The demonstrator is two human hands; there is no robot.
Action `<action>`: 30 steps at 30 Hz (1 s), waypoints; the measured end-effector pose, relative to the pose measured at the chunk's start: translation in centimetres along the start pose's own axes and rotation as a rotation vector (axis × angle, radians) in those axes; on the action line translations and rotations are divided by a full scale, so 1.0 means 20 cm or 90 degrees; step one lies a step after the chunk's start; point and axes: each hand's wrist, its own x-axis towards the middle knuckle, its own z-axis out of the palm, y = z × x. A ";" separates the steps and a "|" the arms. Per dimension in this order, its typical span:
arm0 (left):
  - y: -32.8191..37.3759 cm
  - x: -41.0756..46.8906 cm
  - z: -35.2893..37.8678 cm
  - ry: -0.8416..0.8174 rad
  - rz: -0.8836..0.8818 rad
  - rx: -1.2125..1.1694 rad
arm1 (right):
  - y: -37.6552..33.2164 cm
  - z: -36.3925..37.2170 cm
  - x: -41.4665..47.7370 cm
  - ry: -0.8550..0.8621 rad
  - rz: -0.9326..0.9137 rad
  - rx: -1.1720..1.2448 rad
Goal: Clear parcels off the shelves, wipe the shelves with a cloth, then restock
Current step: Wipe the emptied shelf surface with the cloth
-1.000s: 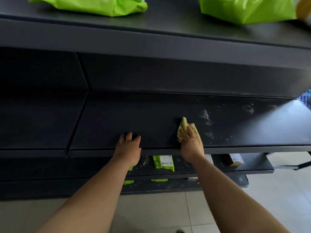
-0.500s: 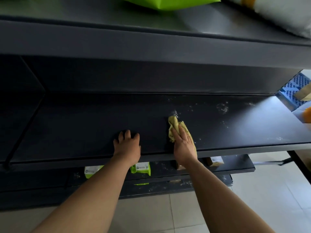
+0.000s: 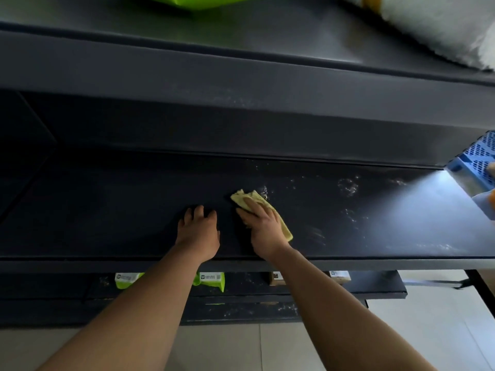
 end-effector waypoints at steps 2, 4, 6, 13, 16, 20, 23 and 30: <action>0.01 0.03 -0.01 0.008 -0.002 0.007 | 0.01 0.01 0.10 -0.020 -0.045 -0.038; 0.03 0.06 -0.01 0.012 -0.002 0.012 | 0.04 -0.01 0.17 -0.027 -0.042 -0.048; 0.06 0.09 -0.02 0.009 -0.004 0.016 | 0.09 -0.05 0.23 -0.028 0.002 -0.026; 0.09 0.16 -0.05 0.002 -0.005 0.018 | 0.34 -0.19 0.28 0.062 0.248 0.028; 0.09 0.17 -0.06 0.001 -0.001 0.012 | 0.29 -0.17 0.28 0.142 0.282 0.100; 0.07 0.21 -0.08 -0.003 0.014 -0.009 | 0.14 -0.06 0.32 0.117 0.068 0.061; 0.05 0.26 -0.11 -0.007 0.021 -0.020 | 0.09 -0.06 0.44 0.050 -0.029 0.015; 0.07 0.35 -0.13 -0.008 0.006 0.010 | -0.02 -0.06 0.71 -0.024 -0.120 -0.041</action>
